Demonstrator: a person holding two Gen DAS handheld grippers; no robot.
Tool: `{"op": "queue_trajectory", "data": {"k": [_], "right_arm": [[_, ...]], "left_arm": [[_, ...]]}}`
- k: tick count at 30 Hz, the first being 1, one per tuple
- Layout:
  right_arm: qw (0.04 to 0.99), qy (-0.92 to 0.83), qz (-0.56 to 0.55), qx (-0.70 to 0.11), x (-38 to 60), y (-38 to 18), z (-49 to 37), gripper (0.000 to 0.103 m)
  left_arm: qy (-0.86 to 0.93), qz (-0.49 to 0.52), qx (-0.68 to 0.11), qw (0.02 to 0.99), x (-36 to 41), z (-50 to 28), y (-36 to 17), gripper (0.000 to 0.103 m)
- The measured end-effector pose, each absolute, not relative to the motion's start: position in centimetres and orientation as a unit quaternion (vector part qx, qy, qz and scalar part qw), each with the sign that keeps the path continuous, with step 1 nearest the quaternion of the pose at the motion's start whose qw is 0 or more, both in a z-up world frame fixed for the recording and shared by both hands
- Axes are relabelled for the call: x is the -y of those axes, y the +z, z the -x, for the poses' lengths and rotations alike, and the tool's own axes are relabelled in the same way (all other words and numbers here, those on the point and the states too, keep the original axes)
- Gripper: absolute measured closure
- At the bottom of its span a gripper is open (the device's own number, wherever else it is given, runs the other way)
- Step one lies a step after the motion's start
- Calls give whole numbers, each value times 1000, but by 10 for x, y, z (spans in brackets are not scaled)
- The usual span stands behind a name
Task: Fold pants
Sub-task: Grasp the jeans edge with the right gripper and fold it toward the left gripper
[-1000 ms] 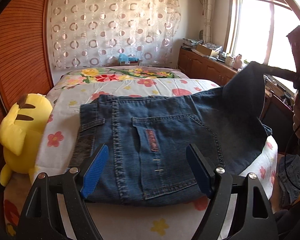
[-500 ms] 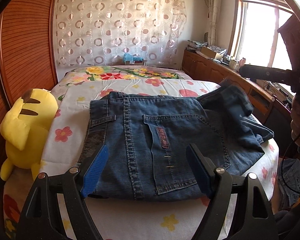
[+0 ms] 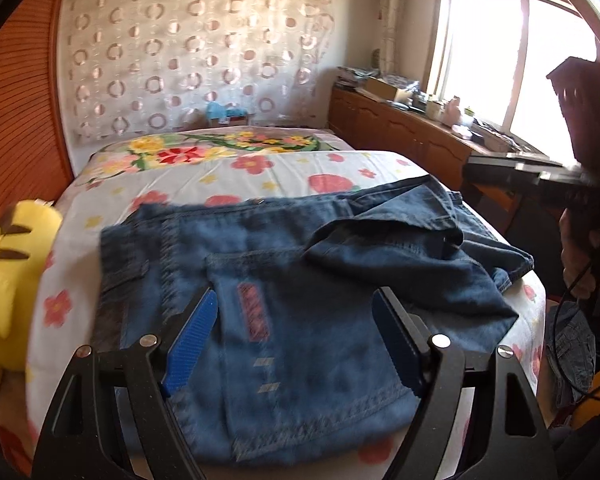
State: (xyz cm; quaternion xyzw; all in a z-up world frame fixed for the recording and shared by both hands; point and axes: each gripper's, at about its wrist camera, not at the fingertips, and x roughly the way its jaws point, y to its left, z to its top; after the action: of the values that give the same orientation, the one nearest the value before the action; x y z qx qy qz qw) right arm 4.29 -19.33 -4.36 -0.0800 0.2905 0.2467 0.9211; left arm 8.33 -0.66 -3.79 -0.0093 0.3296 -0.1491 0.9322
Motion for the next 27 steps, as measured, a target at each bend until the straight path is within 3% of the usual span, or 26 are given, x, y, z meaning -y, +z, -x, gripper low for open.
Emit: {"op": "queue_trajectory", "data": {"k": [7, 17, 18, 19, 22, 23, 25, 27], "right_arm": [[925, 202, 62, -315, 208, -67, -57, 43], [913, 196, 32, -357, 210, -85, -78, 43], [911, 198, 28, -362, 210, -87, -81, 43], [908, 201, 23, -366, 208, -88, -83, 43], [900, 214, 0, -381, 210, -91, -89, 43], [897, 219, -7, -383, 210, -92, -90, 45], [892, 237, -19, -384, 211, -92, -92, 75], [891, 252, -18, -376, 210, -88, -91, 91]], "left_arm": [[-181, 7, -356, 917, 34, -128, -47, 38], [-160, -10, -407, 899, 48, -161, -73, 42], [-163, -10, -405, 900, 49, -160, -73, 51], [-166, -8, -406, 899, 50, -160, -73, 68], [-166, -7, -404, 899, 50, -158, -73, 82], [-171, -5, -403, 899, 50, -156, -73, 85], [-180, -3, -397, 900, 50, -151, -71, 88], [-181, -5, -386, 905, 50, -146, -65, 94]]}}
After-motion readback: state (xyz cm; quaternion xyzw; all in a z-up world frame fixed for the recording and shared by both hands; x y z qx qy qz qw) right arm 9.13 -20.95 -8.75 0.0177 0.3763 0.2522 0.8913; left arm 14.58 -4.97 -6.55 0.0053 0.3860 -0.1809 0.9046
